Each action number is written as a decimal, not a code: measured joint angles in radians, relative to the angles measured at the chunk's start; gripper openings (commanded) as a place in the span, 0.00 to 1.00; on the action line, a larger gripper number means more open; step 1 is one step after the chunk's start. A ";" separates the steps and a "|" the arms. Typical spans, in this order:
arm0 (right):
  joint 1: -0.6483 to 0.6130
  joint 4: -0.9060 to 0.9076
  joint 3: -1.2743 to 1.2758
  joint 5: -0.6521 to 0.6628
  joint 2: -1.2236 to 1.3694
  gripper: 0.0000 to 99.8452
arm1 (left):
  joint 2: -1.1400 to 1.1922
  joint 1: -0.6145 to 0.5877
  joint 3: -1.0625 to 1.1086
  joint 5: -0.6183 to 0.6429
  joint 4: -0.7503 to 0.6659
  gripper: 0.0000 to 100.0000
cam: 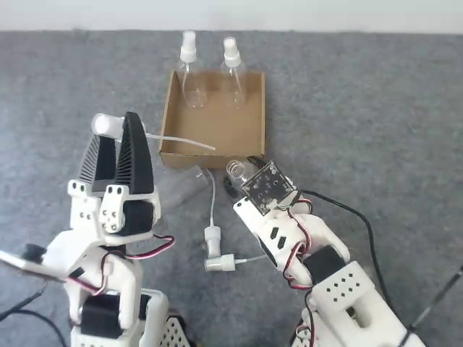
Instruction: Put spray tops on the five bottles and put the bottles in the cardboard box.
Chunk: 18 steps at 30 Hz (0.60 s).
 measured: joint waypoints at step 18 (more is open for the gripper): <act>-0.035 -0.054 0.075 0.094 0.000 0.01 | 0.000 0.002 0.002 -0.020 0.041 0.01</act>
